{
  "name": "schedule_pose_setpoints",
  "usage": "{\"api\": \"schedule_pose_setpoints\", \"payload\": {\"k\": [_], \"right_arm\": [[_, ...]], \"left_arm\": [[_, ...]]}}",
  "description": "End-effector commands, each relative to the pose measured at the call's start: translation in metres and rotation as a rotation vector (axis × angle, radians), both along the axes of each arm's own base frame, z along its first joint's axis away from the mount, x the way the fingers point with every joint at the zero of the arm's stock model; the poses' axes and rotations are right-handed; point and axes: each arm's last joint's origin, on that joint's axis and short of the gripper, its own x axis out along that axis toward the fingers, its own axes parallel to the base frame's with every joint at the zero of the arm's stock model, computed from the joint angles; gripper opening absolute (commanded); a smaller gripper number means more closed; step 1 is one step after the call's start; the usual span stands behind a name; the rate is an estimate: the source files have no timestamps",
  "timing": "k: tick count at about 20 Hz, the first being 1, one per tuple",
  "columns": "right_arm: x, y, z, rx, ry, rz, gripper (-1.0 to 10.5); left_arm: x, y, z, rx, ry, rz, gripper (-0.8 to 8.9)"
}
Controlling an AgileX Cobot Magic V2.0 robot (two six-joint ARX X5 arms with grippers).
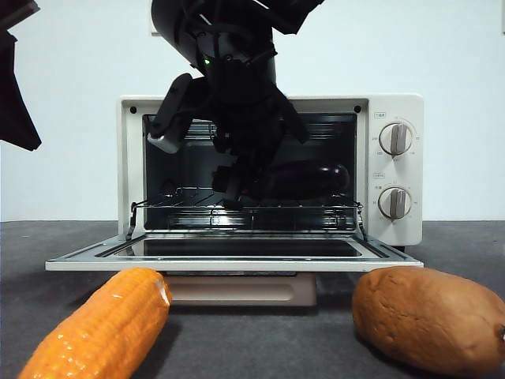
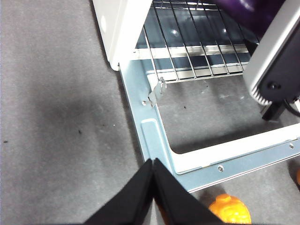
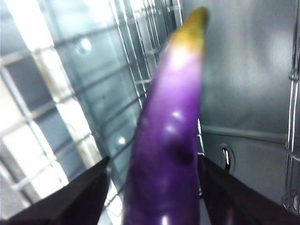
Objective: Take the eggplant from the table,put the eggplant in the oven
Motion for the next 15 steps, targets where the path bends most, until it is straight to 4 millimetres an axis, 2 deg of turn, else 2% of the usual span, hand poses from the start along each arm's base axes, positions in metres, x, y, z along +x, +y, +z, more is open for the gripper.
{"api": "schedule_pose_setpoints", "payload": {"k": [1, 8, 12, 15], "right_arm": [[-0.004, 0.012, -0.004, 0.027, 0.005, 0.024, 3.0], [-0.01, 0.021, 0.0, 0.05, -0.009, 0.05, 3.0], [-0.02, 0.03, 0.013, 0.061, -0.029, 0.056, 3.0], [-0.037, 0.029, 0.028, 0.088, -0.011, 0.049, 3.0]], "left_arm": [[0.001, -0.001, 0.001, -0.003, -0.007, -0.006, 0.06], [0.002, -0.001, 0.001, -0.003, -0.006, -0.006, 0.06], [0.004, -0.002, -0.001, 0.005, -0.002, -0.009, 0.06], [0.009, 0.0, -0.004, 0.015, 0.006, -0.001, 0.06]]}}
